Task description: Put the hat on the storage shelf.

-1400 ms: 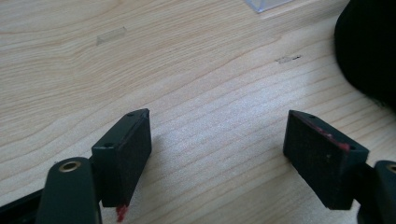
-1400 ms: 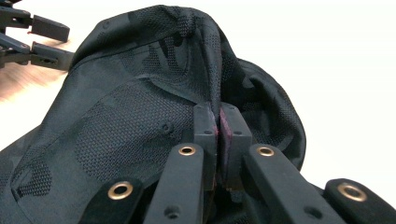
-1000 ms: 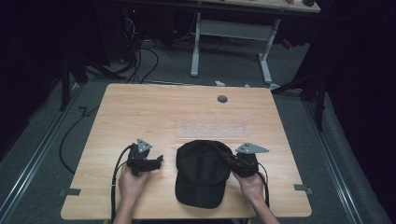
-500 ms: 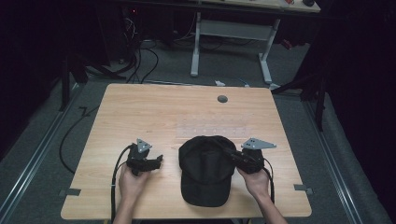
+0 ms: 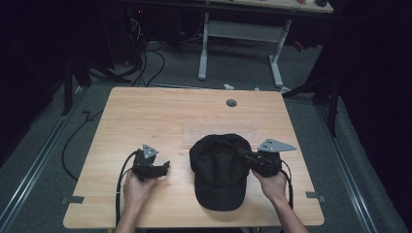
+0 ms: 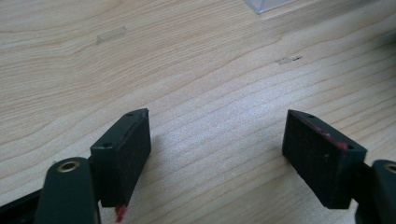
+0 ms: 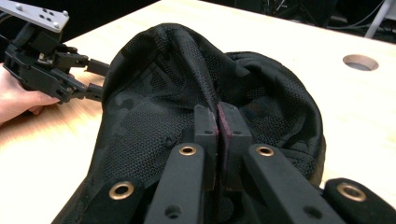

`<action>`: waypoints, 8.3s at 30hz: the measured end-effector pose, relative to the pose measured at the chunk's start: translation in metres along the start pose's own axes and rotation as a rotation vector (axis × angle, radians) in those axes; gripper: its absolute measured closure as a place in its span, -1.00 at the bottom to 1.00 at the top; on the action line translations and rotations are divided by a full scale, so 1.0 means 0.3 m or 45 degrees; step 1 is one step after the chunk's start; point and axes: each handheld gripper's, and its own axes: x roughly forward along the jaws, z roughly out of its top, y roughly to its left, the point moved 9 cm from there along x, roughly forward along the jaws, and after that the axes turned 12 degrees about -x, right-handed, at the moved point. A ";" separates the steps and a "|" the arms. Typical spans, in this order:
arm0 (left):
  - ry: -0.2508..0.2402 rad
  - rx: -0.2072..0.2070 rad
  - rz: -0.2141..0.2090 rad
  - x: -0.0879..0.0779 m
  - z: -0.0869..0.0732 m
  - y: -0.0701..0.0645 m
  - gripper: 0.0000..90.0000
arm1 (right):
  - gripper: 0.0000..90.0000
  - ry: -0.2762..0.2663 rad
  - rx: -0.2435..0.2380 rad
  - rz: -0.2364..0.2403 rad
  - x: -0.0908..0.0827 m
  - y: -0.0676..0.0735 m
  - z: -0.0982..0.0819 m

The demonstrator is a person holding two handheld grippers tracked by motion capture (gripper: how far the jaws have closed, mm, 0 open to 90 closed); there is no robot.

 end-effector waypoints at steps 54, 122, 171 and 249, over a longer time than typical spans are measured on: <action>0.325 -0.094 -0.602 -0.228 -0.004 -0.401 -0.67 | 0.95 -0.195 -0.160 0.146 -0.049 0.011 0.150; 0.499 -0.104 -0.868 -0.384 0.023 -0.507 0.58 | 0.30 -0.236 -0.179 0.173 0.015 0.000 0.190; 0.013 -0.203 -0.598 -0.288 0.287 -0.414 0.56 | -0.06 0.332 0.123 -0.251 0.128 -0.204 -0.379; -0.123 -0.044 -0.235 -0.047 0.355 -0.390 0.44 | -0.13 0.348 0.086 -0.265 0.134 -0.198 -0.378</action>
